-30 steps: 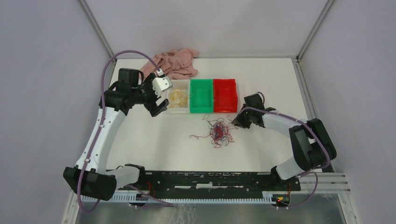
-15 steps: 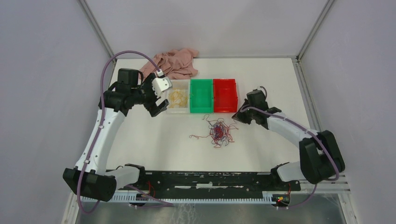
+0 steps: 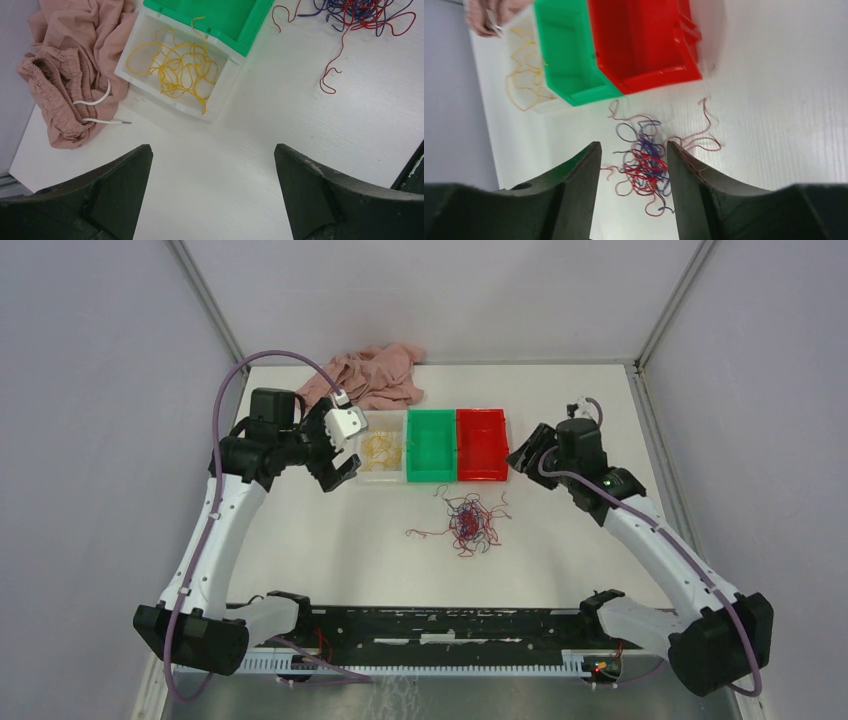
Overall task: Untangle the cables
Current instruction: Pick up the cable at the center of the board.
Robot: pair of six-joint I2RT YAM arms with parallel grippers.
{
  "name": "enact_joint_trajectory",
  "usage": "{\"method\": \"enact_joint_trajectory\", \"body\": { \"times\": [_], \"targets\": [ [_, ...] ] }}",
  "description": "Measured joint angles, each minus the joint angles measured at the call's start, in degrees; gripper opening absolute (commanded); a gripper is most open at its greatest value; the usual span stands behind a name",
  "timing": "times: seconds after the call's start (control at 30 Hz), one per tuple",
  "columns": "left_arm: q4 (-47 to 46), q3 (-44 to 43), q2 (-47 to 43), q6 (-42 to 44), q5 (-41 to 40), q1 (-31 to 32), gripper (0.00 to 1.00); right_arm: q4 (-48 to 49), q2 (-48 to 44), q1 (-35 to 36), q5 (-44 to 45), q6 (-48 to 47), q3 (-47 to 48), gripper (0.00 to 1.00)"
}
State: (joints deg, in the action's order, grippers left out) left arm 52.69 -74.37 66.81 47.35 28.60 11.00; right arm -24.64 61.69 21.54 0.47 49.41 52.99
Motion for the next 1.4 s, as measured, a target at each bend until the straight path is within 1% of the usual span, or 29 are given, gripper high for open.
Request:
{"method": "enact_joint_trajectory", "body": {
  "times": [0.07,0.23,0.33,0.47,0.6,0.93,0.97,1.03,1.3,1.4],
  "targets": [
    [0.0,0.0,0.0,0.1,0.0,0.0,0.99,-0.2,2.1,0.0,-0.3,0.8,-1.9,0.64],
    [0.0,0.0,-0.1,0.1,0.0,0.0,0.99,0.1,9.9,0.0,-1.9,3.8,-10.4,0.65],
    [0.0,0.0,-0.1,0.1,0.0,0.0,0.99,0.4,13.1,0.0,-2.0,4.5,-11.3,0.63],
    [0.0,0.0,-0.1,0.1,0.0,0.0,0.99,2.9,14.9,0.0,-1.9,4.6,-11.3,0.61],
    [0.0,0.0,-0.1,0.1,0.0,0.0,0.99,5.1,17.7,0.0,-1.9,4.7,-11.1,0.57],
    [0.2,0.0,-0.1,0.1,0.0,0.0,0.99,10.1,24.9,0.0,-2.6,5.9,-10.7,0.43],
    [0.2,0.0,-0.1,0.1,0.0,0.0,0.99,10.4,25.3,0.0,-2.6,6.0,-10.6,0.42],
    [0.2,0.1,-0.1,0.1,0.0,0.0,0.99,11.1,26.2,0.0,-2.7,6.1,-10.1,0.36],
    [0.5,0.5,-0.1,0.1,0.0,0.0,0.99,13.4,27.8,0.0,-3.0,6.1,-9.9,0.0],
    [0.5,0.5,-0.1,0.1,0.0,0.0,0.99,13.3,27.5,0.0,-2.9,5.6,-9.9,0.0]
  ]
}}
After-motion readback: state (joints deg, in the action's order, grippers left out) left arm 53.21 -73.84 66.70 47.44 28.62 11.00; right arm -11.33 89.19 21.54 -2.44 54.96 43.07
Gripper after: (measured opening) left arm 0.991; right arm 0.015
